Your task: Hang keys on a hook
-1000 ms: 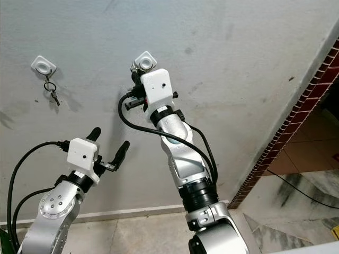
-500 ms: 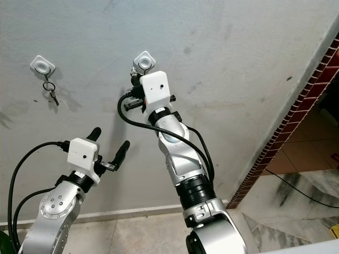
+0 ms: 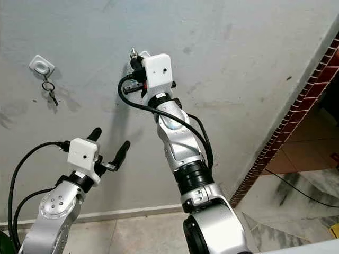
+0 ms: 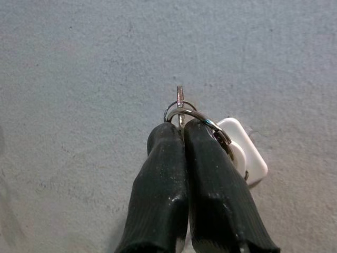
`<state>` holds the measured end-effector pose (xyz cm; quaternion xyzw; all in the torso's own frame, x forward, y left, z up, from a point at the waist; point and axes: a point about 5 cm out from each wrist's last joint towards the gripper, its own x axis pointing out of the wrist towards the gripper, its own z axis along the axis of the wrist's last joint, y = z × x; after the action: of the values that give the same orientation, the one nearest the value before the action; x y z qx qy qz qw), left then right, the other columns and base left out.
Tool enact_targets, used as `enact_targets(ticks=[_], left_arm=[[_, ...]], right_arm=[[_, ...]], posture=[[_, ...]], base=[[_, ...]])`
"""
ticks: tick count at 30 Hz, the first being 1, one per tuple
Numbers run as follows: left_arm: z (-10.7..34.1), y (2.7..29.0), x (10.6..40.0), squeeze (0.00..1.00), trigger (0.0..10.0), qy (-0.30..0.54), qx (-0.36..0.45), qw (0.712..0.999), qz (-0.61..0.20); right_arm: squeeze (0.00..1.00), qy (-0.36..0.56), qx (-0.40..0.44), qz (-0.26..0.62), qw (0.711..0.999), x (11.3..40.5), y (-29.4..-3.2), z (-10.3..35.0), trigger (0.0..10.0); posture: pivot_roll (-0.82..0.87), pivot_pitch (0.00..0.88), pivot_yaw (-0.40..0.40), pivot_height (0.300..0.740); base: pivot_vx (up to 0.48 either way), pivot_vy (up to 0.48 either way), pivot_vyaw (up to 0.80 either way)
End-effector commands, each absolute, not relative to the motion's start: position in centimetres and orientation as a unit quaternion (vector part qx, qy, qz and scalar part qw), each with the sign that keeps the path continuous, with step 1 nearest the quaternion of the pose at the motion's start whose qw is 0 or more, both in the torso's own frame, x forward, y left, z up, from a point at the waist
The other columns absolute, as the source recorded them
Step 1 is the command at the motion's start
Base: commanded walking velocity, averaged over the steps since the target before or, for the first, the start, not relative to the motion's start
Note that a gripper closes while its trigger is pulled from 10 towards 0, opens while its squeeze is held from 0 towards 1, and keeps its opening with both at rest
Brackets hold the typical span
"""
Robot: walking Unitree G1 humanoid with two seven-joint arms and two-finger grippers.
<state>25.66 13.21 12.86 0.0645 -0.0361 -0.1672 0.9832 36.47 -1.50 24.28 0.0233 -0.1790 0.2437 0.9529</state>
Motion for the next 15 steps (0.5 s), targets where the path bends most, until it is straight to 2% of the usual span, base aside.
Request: enact_targets(ticks=[1,6,15], left_arm=[[12.9,13.1,25.6,0.00,10.0,-0.035,0.065,0.982,-0.172],[12.9,13.1,25.6,0.00,10.0,-0.035,0.067,0.982,-0.171],[12.9,13.2,25.5,0.00,10.0,-0.034,0.067,0.982,-0.171]], right_arm=[[0.00,-0.190,0.032,0.248,0.949,36.6,-1.1,25.0,10.0],[0.00,-0.158,0.066,0.236,0.956,37.2,-1.7,23.9,10.0],[0.00,-0.146,0.080,0.227,0.959,37.9,-2.1,23.6,10.0]], posture=[[0.13,0.000,-0.016,0.740],[0.14,0.000,-0.018,0.740],[0.14,0.000,-0.017,0.740]], base=[[0.000,0.000,0.00],[0.000,0.000,0.00],[0.000,0.000,0.00]])
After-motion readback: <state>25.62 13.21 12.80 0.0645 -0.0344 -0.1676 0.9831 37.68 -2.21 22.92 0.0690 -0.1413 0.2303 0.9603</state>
